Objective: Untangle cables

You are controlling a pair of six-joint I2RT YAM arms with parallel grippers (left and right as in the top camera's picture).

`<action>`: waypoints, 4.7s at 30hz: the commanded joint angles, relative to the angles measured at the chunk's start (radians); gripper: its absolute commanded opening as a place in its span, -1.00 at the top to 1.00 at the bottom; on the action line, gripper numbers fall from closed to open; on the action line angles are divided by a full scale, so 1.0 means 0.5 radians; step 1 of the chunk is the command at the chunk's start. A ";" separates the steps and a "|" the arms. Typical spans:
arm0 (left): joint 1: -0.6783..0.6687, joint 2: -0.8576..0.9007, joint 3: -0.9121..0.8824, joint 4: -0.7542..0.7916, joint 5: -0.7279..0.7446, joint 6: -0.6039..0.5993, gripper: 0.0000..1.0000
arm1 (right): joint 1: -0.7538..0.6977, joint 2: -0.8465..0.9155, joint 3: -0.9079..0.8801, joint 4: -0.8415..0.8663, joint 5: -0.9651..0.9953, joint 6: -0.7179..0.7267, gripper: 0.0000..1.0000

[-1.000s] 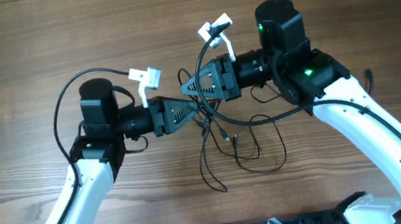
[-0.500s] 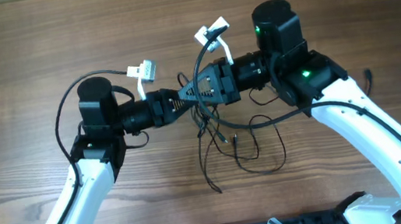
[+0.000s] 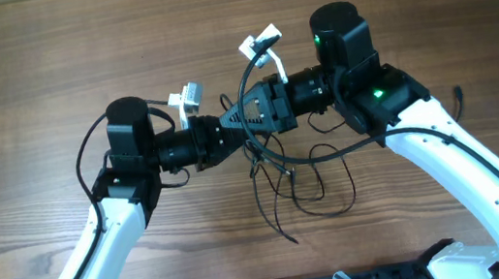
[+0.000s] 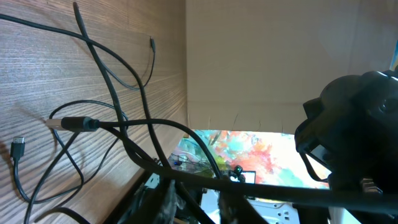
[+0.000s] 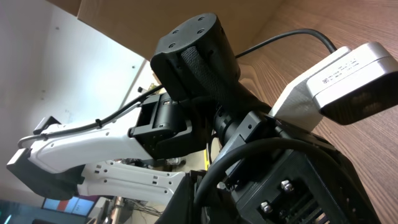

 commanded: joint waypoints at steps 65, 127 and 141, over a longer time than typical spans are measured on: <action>-0.130 0.062 -0.001 -0.633 -1.147 0.571 -1.00 | -0.753 -0.208 0.067 -0.661 1.846 -0.790 0.70; 0.328 0.062 -0.001 -1.534 -2.377 -0.565 -1.00 | -0.719 -0.002 0.465 -1.775 3.443 0.388 0.91; 0.328 0.062 -0.001 -1.536 -2.331 -0.565 -1.00 | -0.758 0.798 0.453 -1.130 2.387 -1.028 0.75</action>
